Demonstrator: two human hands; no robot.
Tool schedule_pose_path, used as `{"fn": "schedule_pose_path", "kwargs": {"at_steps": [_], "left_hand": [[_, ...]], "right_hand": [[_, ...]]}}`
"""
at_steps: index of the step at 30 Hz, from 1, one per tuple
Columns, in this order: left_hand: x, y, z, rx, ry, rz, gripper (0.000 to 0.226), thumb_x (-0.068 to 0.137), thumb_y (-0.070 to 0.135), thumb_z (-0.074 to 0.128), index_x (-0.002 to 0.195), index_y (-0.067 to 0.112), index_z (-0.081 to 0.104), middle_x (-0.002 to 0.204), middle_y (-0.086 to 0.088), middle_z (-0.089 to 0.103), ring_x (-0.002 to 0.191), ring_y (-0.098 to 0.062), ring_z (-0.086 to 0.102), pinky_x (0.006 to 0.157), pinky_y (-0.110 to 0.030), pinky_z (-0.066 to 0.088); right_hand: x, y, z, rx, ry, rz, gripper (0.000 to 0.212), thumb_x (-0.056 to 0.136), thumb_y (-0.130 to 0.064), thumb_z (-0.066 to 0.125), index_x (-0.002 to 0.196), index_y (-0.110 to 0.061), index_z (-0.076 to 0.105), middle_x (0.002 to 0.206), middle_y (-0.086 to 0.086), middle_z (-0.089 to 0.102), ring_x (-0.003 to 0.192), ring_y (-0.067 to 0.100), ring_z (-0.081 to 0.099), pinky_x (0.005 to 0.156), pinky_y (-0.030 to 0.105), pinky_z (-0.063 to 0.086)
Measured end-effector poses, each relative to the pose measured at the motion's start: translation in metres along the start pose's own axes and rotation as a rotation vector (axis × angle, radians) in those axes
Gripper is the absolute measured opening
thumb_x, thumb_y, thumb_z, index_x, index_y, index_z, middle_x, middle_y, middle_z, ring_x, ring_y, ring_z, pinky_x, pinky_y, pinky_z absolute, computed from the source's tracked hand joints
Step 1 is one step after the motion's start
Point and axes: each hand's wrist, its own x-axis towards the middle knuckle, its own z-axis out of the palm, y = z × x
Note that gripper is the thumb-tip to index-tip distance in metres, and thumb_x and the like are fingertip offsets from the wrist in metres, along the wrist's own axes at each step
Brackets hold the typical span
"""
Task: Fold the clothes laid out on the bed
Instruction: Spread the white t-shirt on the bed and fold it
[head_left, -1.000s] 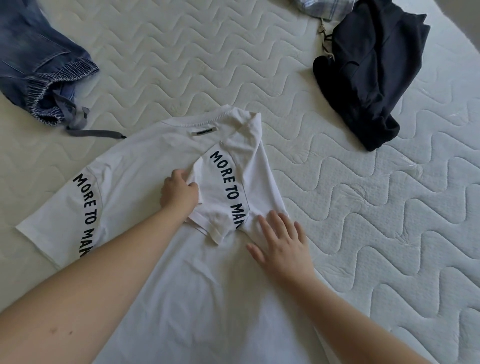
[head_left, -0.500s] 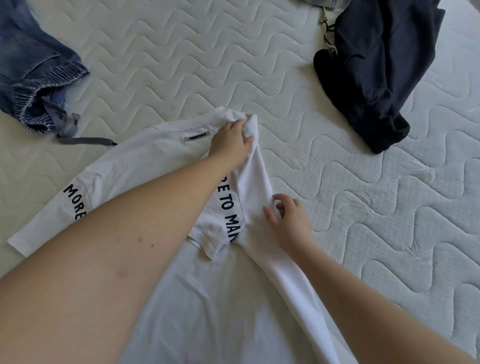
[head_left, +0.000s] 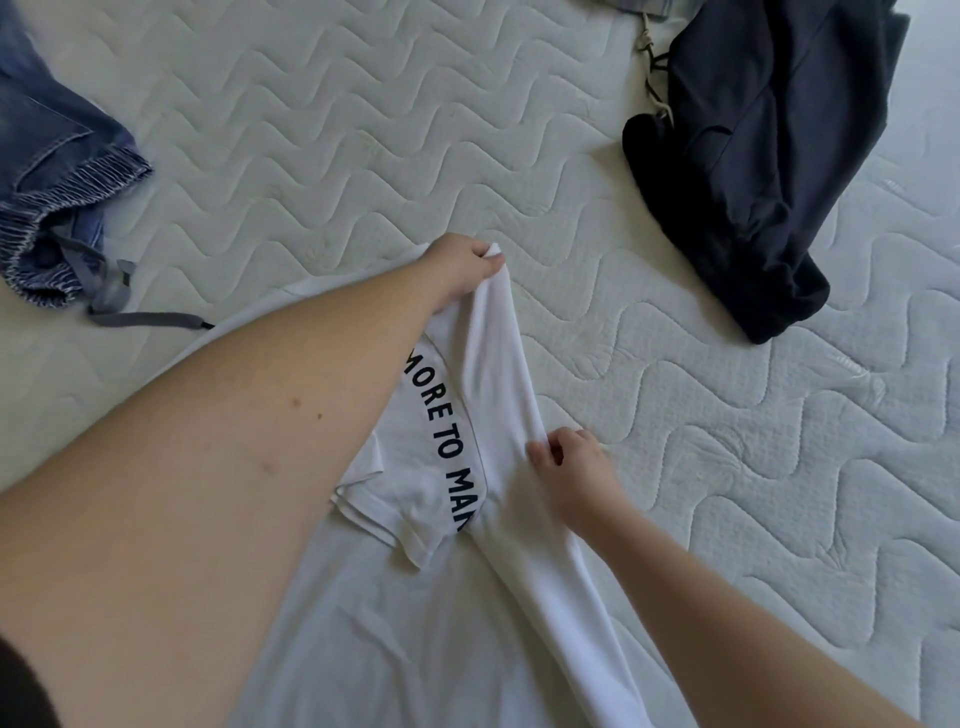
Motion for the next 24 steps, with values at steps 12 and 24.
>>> {"fn": "schedule_pose_path", "kwargs": {"at_steps": [12, 24], "left_hand": [[-0.001, -0.009, 0.007, 0.031, 0.07, 0.156, 0.058, 0.086, 0.022, 0.072, 0.138, 0.021, 0.046, 0.114, -0.001, 0.056, 0.102, -0.018, 0.058, 0.088, -0.024, 0.042], [-0.068, -0.104, -0.01, 0.525, 0.054, -0.086, 0.072, 0.071, 0.069, 0.069, 0.126, 0.026, 0.052, 0.133, 0.0, 0.053, 0.126, -0.027, 0.047, 0.099, -0.042, 0.036]], "right_hand": [[0.003, 0.005, 0.004, 0.009, 0.016, -0.023, 0.021, 0.095, -0.041, 0.054, 0.085, -0.023, 0.052, 0.09, -0.013, 0.042, 0.085, 0.013, 0.046, 0.072, 0.026, 0.032], [0.001, 0.002, -0.003, 0.047, -0.023, -0.003, 0.034, 0.101, -0.038, 0.043, 0.084, -0.017, 0.063, 0.102, -0.005, 0.049, 0.099, 0.02, 0.05, 0.08, 0.029, 0.034]]}}
